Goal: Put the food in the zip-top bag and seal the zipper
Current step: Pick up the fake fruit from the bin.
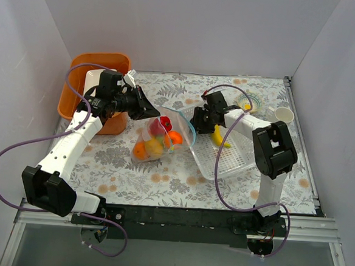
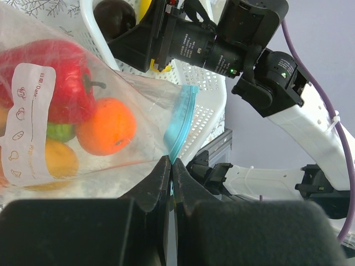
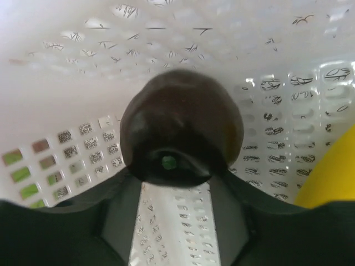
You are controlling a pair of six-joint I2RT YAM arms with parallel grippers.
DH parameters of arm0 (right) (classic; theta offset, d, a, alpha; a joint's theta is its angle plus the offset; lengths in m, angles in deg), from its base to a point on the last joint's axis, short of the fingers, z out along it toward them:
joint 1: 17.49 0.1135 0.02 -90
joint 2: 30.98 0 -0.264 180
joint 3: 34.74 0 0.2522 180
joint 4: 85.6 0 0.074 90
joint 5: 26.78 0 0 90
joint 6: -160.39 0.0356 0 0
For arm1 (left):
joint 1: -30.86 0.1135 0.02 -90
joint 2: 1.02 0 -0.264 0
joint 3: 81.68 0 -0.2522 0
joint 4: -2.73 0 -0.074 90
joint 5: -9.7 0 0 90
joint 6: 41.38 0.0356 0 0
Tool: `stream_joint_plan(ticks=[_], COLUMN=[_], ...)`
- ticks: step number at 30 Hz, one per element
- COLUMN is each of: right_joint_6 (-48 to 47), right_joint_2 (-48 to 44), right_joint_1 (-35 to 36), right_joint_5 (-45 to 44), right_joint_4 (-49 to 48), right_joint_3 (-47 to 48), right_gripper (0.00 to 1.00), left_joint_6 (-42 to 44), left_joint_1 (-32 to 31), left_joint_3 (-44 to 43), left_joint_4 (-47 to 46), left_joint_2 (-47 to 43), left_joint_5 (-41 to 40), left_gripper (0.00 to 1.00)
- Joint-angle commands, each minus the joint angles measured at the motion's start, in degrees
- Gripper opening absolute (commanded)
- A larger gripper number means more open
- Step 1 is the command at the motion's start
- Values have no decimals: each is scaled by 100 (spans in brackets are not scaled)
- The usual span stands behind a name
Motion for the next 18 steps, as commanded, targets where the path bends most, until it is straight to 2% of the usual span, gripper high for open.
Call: stream_joint_plan(ticks=[1,4,6,8,13,18], right_joint_6=[-75,-154,-198,-251,-365,-479], right_joint_2=[-265,-388,-449,-580,-853,-608], right_joint_1=[-6,-6,-6,-6,-6,-6], right_joint_5=[-6,-33,-41,-120,-384,-437], right_joint_4=[-183,-192,-122,-51,19,89], right_joint_3=[-53,-88,-36,-44,-53,324], right_gripper=[51,50,69,81,85,86], left_joint_6=[58,67,67,67,58,40], left_joint_1=[12,4,4,4,4,4], left_joint_3=[29,56,64,64,91,100], left_joint_4=[-58,-58,-58,-58,-93,-128], left_joint_2=[-231,-231,-239,-240,-266,-240], left_joint_5=[87,96,96,105,105,149], left_gripper=[0,0,0,0,0,0])
